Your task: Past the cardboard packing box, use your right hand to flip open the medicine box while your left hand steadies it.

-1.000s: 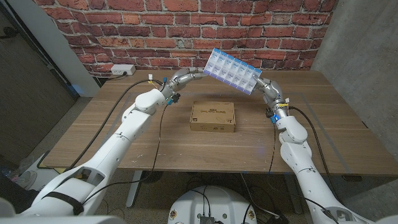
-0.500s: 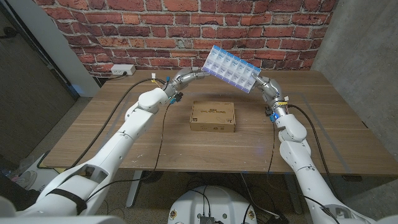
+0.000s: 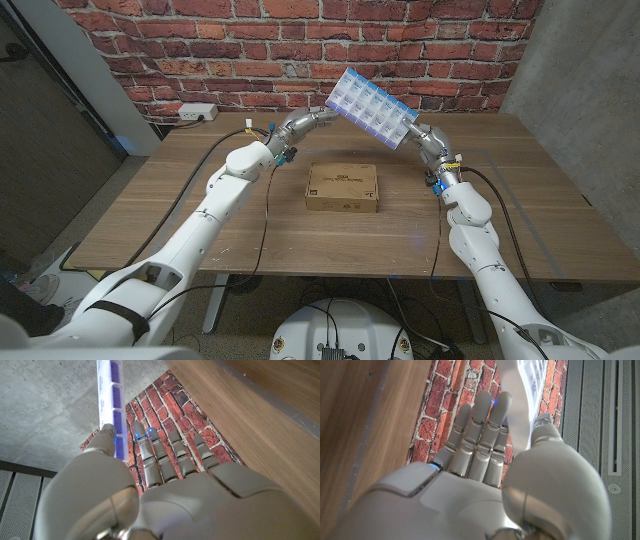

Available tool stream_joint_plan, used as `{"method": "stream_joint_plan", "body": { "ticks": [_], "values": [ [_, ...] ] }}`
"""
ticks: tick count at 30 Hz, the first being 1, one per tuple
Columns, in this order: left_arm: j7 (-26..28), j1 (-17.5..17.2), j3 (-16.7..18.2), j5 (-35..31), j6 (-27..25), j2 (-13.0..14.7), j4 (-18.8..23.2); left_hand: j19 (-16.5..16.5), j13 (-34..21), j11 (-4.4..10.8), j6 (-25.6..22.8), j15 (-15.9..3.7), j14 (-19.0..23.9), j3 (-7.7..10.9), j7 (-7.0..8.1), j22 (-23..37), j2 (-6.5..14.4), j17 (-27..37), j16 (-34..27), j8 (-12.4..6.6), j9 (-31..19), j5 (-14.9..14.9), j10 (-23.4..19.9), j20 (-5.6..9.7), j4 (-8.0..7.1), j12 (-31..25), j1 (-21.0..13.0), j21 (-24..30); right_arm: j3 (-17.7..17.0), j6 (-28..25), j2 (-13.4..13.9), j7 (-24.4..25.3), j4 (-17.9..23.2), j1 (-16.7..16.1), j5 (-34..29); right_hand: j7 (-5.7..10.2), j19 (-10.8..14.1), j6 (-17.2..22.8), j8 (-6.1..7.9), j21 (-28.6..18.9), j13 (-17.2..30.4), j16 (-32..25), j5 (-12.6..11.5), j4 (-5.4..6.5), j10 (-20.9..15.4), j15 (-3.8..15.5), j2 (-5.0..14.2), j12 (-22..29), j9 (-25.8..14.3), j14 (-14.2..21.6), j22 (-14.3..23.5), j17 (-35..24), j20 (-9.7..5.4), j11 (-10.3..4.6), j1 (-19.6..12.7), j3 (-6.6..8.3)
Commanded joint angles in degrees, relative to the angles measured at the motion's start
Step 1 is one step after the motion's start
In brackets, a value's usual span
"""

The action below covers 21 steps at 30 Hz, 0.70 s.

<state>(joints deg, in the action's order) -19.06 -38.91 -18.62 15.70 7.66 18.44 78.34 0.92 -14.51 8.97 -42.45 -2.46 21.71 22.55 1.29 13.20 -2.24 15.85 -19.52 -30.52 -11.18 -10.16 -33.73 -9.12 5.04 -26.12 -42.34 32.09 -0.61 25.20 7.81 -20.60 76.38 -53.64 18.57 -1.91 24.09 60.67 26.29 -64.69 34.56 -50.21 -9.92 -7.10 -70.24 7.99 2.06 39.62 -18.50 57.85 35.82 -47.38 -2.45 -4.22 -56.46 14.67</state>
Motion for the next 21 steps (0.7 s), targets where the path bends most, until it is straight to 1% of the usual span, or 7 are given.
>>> {"method": "stream_joint_plan", "body": {
  "ticks": [1,5,8,11,13,19,21],
  "values": [
    [-1.83,0.80,1.33,1.68,-0.60,-1.92,-2.33,-0.10,0.08,-0.91,1.27,-4.34,0.19,-0.15,-0.36,0.37,0.07,0.31,0.17,0.97,0.07,-0.05,1.09,-0.50,-0.65,0.77,0.85,0.51,0.11,0.20,0.20,-0.83,-2.39,1.30,0.25,1.77,-0.29,1.59,0.29,-0.55,0.15,0.24,-0.25,-0.64,-0.05,4.69,5.89,-0.28,-0.23,1.40,-0.06,-0.28,-2.40,0.01,-5.82,6.22],
    [-1.17,0.50,1.98,1.77,-0.60,-2.53,-2.40,-0.48,0.18,-0.84,1.74,-4.18,0.03,-0.34,-0.54,0.45,-0.14,0.32,0.43,1.47,0.14,-0.11,1.54,-0.92,-0.84,1.19,1.36,0.58,-0.11,0.54,-0.16,-0.74,-3.61,1.79,0.62,1.70,-0.48,1.57,0.20,-0.94,0.35,0.34,-0.22,-0.66,0.03,4.72,5.88,-0.32,-0.14,1.42,-0.22,-0.22,-2.41,0.02,-5.79,6.16],
    [-1.16,0.80,2.04,1.29,-0.25,-2.67,-3.02,-0.15,0.35,-0.70,0.29,-4.59,0.81,0.80,-0.42,0.56,1.60,0.36,0.31,1.24,0.18,-0.34,0.37,-0.94,-0.68,1.07,0.32,0.98,-0.16,0.78,-0.25,-0.91,-4.28,2.21,0.76,1.68,-0.58,1.58,0.15,-1.21,0.31,0.34,-0.21,-0.73,-0.05,4.74,5.85,-0.40,-0.10,1.46,-0.34,-0.34,-2.39,-0.11,-5.82,6.18],
    [-2.04,1.47,1.48,0.16,-0.12,-2.05,-3.38,0.16,0.37,-0.67,0.17,-4.97,1.17,1.33,-0.27,0.56,1.91,0.25,0.35,1.35,0.20,-0.34,0.03,-0.87,-0.18,1.08,-0.57,1.22,-0.26,1.00,-0.49,-0.82,-4.89,2.61,0.95,1.80,-0.63,1.59,0.21,-1.47,0.29,0.43,-0.22,-0.74,-0.12,4.75,5.89,-0.46,-0.22,1.43,-0.46,-0.43,-2.41,-0.08,-5.82,6.25],
    [-3.18,2.04,0.99,-0.39,-0.19,-1.59,-3.68,0.25,0.37,-0.10,0.79,-5.07,1.23,1.38,-0.06,0.54,0.99,0.00,0.62,1.76,0.21,-0.23,0.25,-0.79,0.69,1.34,-1.39,1.37,-0.33,1.18,-0.71,-0.62,-5.27,2.87,1.00,1.83,-0.71,1.55,0.19,-1.57,0.39,0.46,-0.21,-0.74,-0.11,4.75,5.86,-0.45,-0.21,1.47,-0.53,-0.49,-2.47,-0.16,-5.79,6.26],
    [-5.64,3.43,-0.34,-2.32,0.29,-0.51,-4.39,0.06,0.23,-0.55,3.40,-4.92,0.26,1.12,0.18,0.62,-0.26,-0.10,1.48,3.12,0.14,-0.13,2.57,-1.10,1.18,2.46,-1.49,1.64,-0.75,1.98,-1.76,1.13,-5.85,3.33,0.83,2.06,-0.77,1.73,0.21,-2.09,0.45,0.55,-0.21,-0.79,-0.33,4.84,5.80,-0.49,-0.17,1.71,-0.81,-0.64,-2.59,-0.41,-5.77,6.31],
    [-6.49,3.94,-0.84,-3.11,0.66,-0.06,-4.65,-0.40,0.04,-0.94,6.88,-4.29,-0.99,0.81,-0.12,0.69,-1.21,0.00,2.32,4.76,0.02,-0.22,5.66,-1.52,1.42,3.81,-1.36,1.79,-0.95,2.15,-2.19,2.17,-5.68,3.32,0.65,2.12,-0.79,1.81,0.21,-2.26,0.52,0.53,-0.22,-0.84,-0.39,4.88,5.76,-0.49,-0.12,1.75,-0.91,-0.85,-2.60,-0.50,-5.79,6.36]
  ]
}}
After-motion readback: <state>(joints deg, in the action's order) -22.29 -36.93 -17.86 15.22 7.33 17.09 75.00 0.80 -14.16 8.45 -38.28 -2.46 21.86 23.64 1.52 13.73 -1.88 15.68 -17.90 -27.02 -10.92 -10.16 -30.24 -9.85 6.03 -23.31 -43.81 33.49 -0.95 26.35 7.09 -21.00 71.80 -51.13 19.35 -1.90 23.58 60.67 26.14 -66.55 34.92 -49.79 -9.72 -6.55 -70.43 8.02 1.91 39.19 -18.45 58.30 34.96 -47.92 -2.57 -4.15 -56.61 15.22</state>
